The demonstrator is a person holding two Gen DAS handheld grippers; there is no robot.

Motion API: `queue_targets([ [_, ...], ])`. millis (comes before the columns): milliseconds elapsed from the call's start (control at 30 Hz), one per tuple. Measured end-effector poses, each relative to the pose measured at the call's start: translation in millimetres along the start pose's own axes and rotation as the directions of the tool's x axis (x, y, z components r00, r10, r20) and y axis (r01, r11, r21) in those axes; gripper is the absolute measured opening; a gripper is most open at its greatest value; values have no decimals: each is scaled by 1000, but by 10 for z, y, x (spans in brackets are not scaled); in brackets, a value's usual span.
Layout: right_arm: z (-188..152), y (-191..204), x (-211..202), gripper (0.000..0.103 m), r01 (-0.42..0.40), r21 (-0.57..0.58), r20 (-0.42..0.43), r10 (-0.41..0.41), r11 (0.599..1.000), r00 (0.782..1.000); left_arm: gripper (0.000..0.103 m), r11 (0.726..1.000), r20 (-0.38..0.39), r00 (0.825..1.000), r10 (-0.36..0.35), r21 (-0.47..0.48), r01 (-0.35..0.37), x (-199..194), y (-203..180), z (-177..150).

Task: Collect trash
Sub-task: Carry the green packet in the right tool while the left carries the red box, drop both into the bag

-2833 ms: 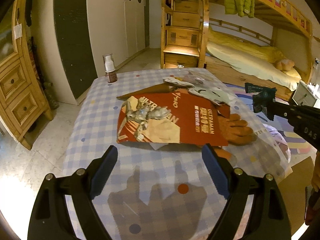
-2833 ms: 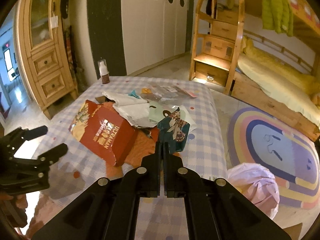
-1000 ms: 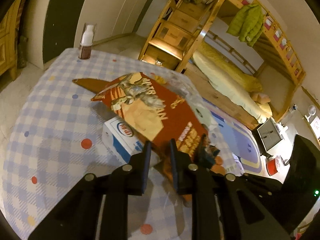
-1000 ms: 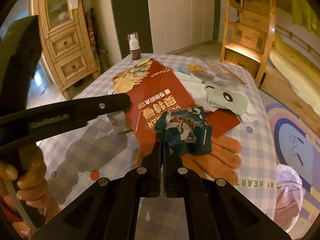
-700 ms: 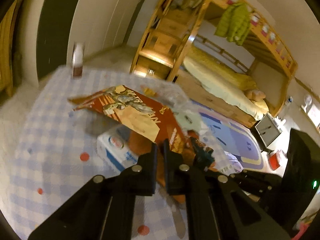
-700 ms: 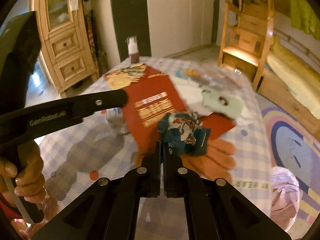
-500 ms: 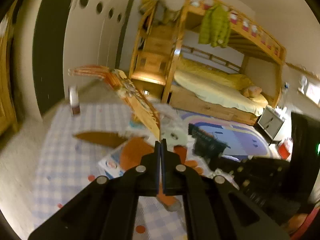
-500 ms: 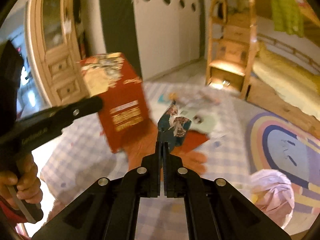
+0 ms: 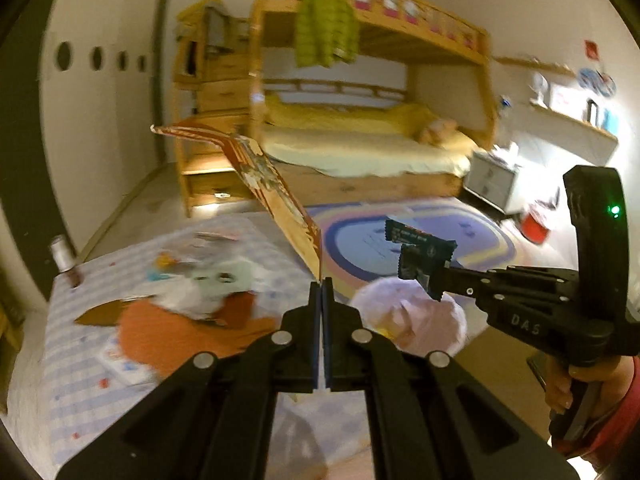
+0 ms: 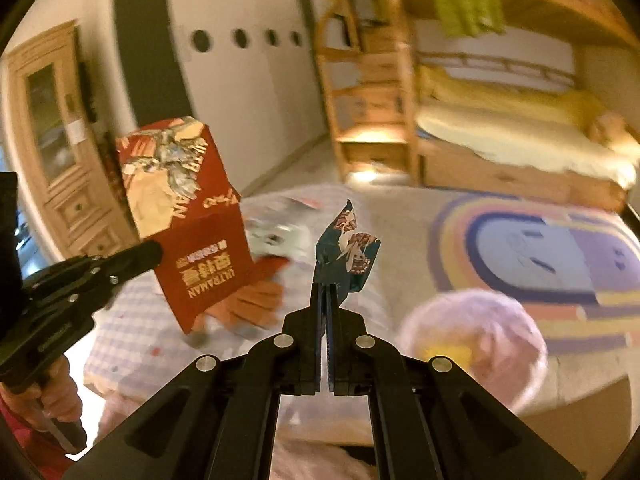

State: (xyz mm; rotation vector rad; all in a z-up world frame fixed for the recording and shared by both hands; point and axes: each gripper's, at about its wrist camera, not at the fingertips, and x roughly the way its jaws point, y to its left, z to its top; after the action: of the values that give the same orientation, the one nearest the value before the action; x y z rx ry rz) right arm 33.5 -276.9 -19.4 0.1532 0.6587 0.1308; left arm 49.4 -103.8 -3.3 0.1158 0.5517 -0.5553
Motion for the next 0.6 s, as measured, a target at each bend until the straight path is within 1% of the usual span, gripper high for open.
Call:
queue_targets([
  [100, -116, -319, 67, 2, 66, 45, -42, -64, 997, 997, 0, 999, -36, 999, -37, 34, 38, 248, -215, 40],
  [200, -207, -604, 217, 2, 113, 85, -95, -105, 990, 990, 0, 996, -70, 995, -64, 62, 68, 470, -392, 73],
  [267, -257, -751, 328, 4, 127, 106, -129, -113, 986, 985, 0, 993, -90, 993, -81, 81, 88, 595, -511, 68],
  [367, -347, -966, 496, 5, 146, 129, -162, -125, 981, 979, 0, 990, -116, 989, -97, 95, 108, 742, -630, 68],
  [400, -370, -1047, 588, 5, 152, 137, -186, -125, 979, 975, 0, 989, -123, 987, -98, 98, 111, 776, -655, 56],
  [467, -400, -1130, 672, 13, 184, 152, -196, -153, 971, 969, 0, 988, -135, 985, -102, 99, 116, 839, -697, 47],
  [500, -416, -1201, 699, 23, 194, 172, -200, -158, 966, 967, 0, 988, -142, 984, -104, 101, 118, 871, -714, 46],
  [533, -434, -1236, 677, 31, 192, 191, -193, -155, 963, 969, 0, 987, -151, 983, -106, 105, 122, 924, -740, 42],
  [600, -448, -1291, 605, 34, 190, 219, -171, -154, 957, 973, 0, 985, -168, 980, -111, 114, 131, 1007, -783, 34],
])
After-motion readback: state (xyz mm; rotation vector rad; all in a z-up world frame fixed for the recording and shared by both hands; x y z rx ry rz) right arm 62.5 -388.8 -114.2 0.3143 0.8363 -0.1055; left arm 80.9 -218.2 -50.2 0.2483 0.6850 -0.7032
